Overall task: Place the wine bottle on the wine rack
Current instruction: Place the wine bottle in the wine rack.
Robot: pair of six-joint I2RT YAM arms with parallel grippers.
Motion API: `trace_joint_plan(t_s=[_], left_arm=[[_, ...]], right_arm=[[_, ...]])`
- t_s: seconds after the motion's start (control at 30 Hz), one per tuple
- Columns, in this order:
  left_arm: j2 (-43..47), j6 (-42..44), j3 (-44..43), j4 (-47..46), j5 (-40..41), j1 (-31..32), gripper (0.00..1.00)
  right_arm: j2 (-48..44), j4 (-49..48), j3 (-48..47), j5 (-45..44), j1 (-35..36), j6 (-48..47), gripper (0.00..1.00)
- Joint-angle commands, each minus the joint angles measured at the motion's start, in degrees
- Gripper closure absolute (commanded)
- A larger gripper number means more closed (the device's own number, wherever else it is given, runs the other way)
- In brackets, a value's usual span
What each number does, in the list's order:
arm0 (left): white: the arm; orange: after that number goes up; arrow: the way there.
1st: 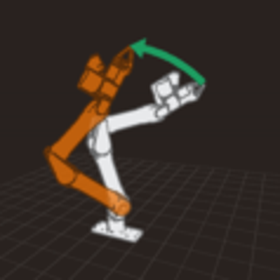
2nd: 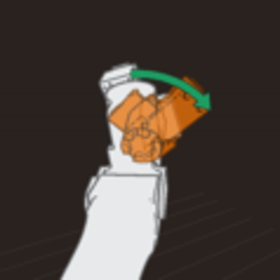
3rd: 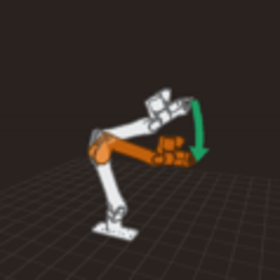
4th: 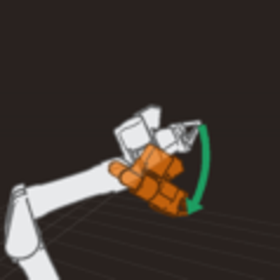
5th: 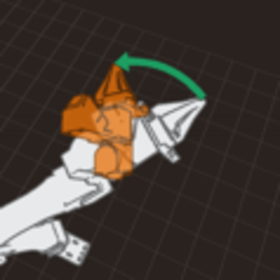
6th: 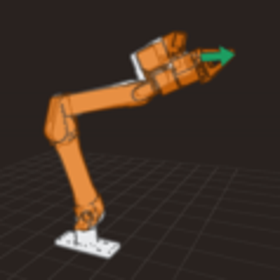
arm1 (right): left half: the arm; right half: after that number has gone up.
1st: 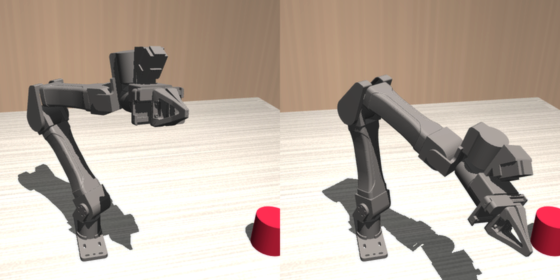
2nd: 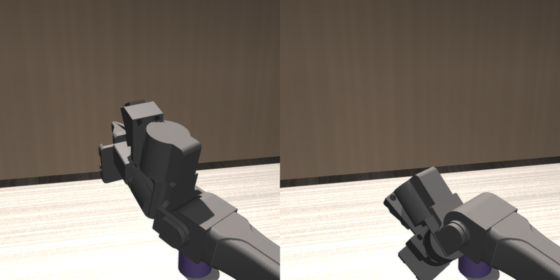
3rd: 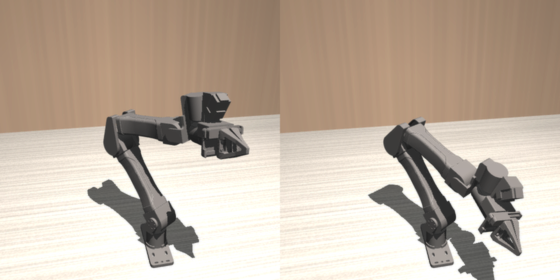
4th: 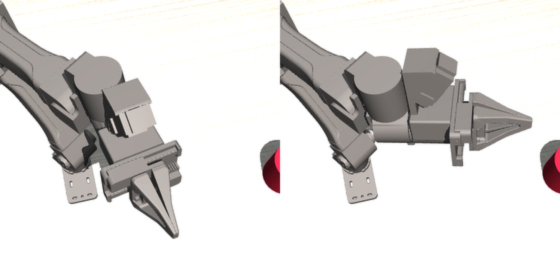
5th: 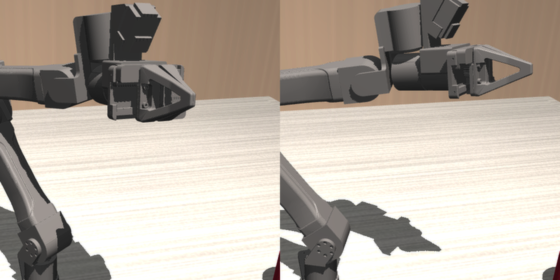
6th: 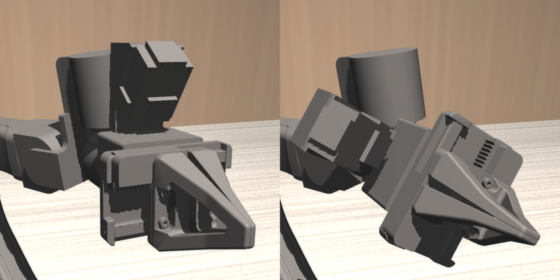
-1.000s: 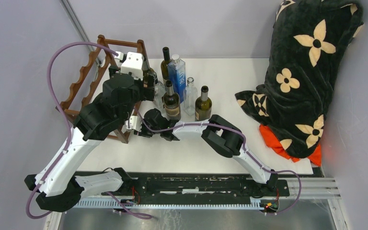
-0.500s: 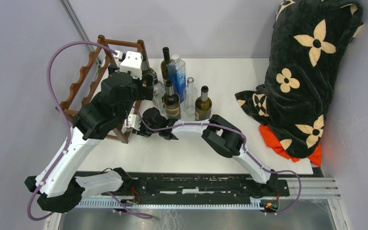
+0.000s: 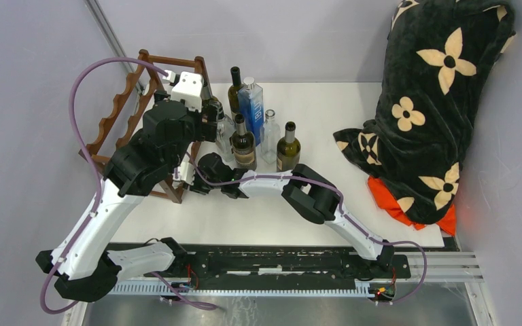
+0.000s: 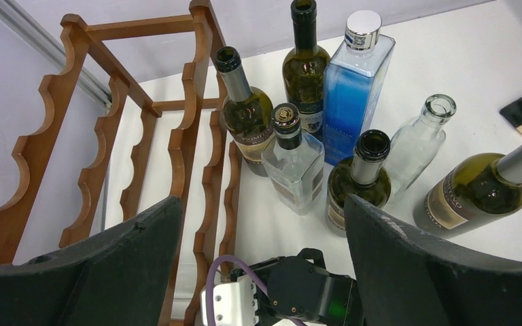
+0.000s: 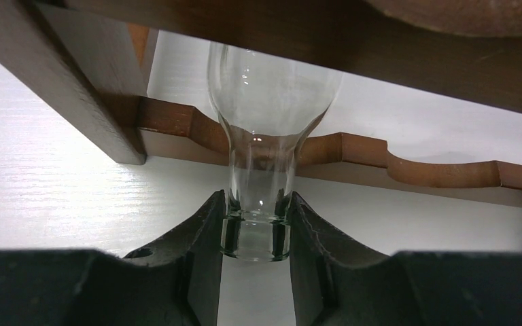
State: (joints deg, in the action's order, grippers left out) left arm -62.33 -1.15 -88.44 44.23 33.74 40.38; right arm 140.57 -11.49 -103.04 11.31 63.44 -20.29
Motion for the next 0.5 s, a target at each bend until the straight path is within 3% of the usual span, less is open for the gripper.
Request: trace_joint_plan(t_s=[0.0, 0.47], left_arm=[[0.0, 3.3, -2.3, -1.4, -1.6, -0.8, 0.07], [0.2, 3.1, -2.8, -1.2, -2.7, -1.4, 0.07]], right_arm=[[2.2, 4.1, -1.2, 2.0, 1.1, 1.5, 1.00], [3.8, -0.4, -5.5, 3.1, 1.4, 4.8, 0.93]])
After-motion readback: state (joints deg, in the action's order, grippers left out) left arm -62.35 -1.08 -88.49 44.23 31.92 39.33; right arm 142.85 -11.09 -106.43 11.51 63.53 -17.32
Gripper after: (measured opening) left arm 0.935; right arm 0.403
